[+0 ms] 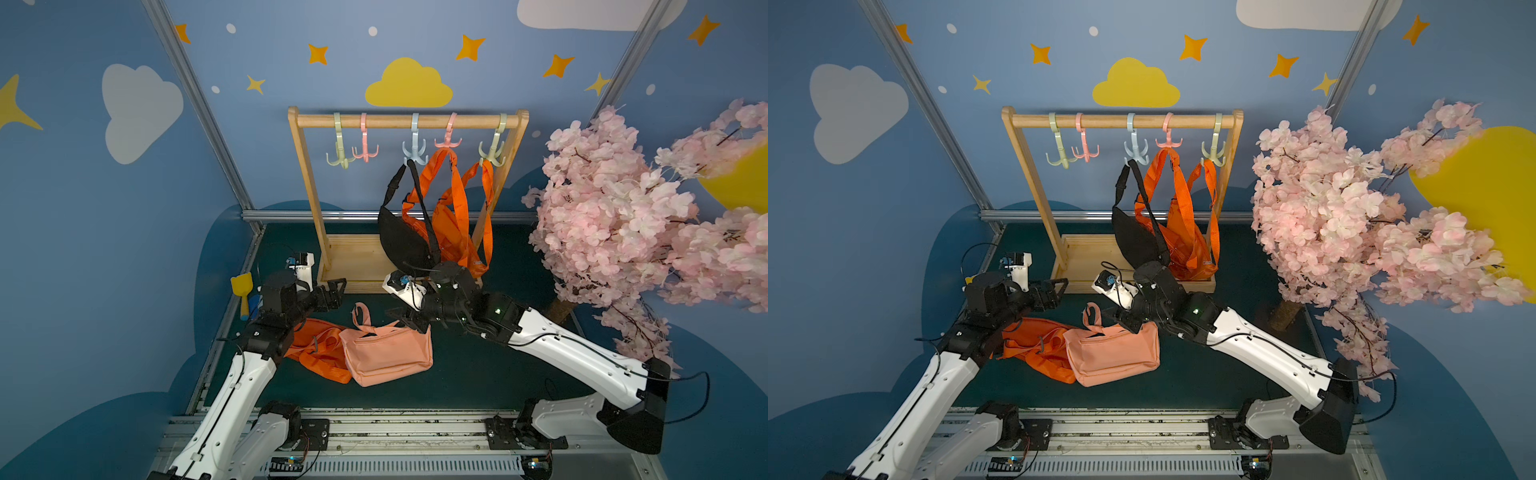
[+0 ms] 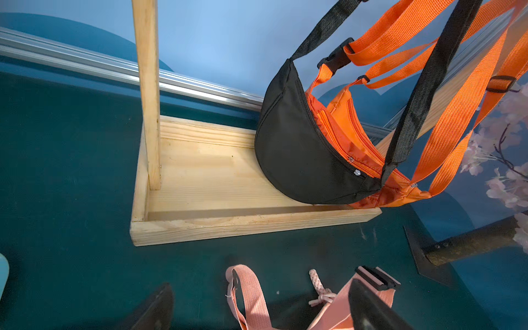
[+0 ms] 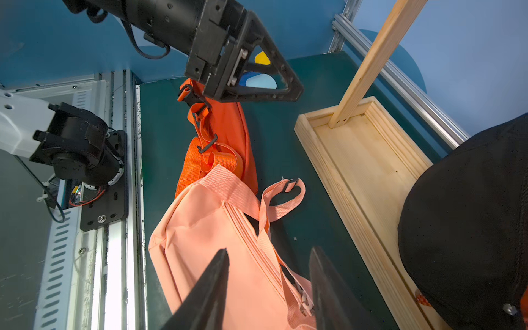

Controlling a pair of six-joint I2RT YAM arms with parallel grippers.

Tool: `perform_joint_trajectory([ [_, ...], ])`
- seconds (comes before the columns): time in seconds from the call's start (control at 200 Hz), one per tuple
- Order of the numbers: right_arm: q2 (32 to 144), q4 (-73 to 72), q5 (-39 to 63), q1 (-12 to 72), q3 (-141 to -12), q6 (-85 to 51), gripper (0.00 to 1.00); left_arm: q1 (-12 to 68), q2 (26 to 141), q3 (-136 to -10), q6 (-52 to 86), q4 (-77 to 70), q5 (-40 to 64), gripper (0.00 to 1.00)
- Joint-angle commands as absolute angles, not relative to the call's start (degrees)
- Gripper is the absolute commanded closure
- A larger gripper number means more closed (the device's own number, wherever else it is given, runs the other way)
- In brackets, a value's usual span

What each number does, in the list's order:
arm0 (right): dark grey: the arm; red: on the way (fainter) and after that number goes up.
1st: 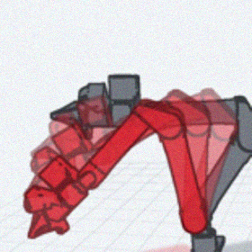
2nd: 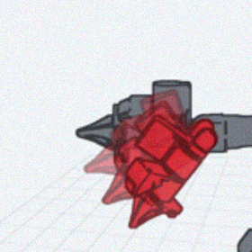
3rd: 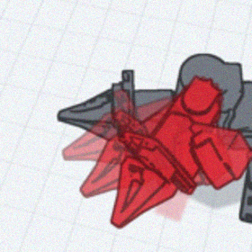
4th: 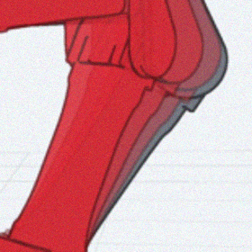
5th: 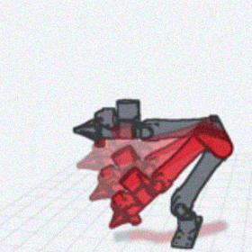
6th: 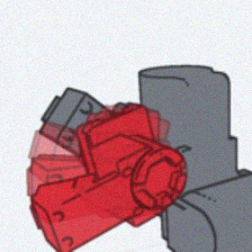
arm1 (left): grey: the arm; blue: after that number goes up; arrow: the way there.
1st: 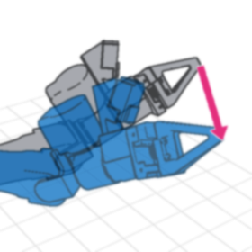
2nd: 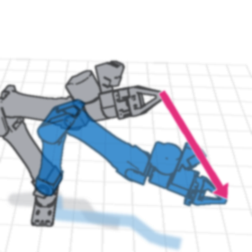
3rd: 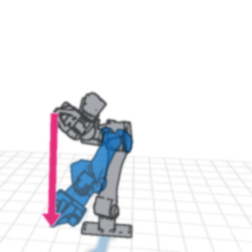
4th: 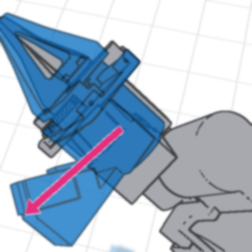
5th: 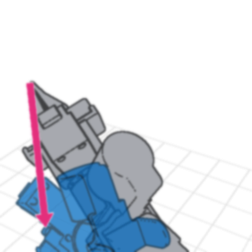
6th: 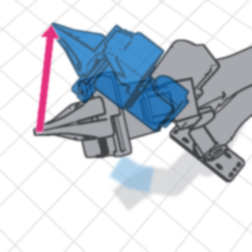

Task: Take the bag off the hook
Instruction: Place the bag at the center of the board.

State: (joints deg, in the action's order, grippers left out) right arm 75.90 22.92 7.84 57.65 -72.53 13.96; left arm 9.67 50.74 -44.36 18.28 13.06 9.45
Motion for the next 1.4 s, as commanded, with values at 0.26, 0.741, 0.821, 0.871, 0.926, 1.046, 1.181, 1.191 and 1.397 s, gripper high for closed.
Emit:
perform_joint_trajectory([
  [0.26, 77.79, 18.71, 3.89, 59.06, -73.48, 17.01, 0.53, 9.66, 51.07, -44.13, 14.49, 10.23, 10.49, 0.06],
  [0.741, 81.34, 7.60, -0.62, 54.57, -77.72, 18.86, 0.53, 9.68, 63.89, -51.63, 12.58, -8.46, 17.37, 0.09],
  [0.821, 81.71, 6.86, -0.02, 52.23, -78.49, 18.01, 0.53, 9.76, 66.67, -54.69, 12.71, -8.61, 19.33, 0.09],
  [0.871, 81.61, 5.75, 0.55, 50.63, -78.42, 16.10, 0.53, 9.86, 67.98, -56.05, 12.82, -8.53, 20.25, 0.10],
  [0.926, 81.52, 4.95, 1.35, 48.92, -78.44, 14.81, 0.53, 9.84, 69.09, -57.28, 12.91, -8.44, 20.92, 0.10],
  [1.046, 80.67, 5.65, 2.77, 46.43, -79.10, 14.07, 0.55, 9.93, 71.04, -58.98, 13.05, -8.85, 22.57, 0.10],
  [1.181, 78.32, 6.23, 2.81, 44.28, -77.71, 13.25, 0.63, 10.35, 74.12, -61.20, 14.15, -9.91, 24.40, 0.12],
  [1.191, 78.14, 6.19, 2.81, 44.12, -77.59, 13.20, 0.64, 10.34, 74.28, -61.46, 14.39, -9.93, 24.56, 0.12],
  [1.397, 74.79, 6.54, 2.34, 40.37, -74.78, 12.77, 0.76, 12.10, 79.51, -68.17, 13.39, -7.30, 27.02, 0.14],
])
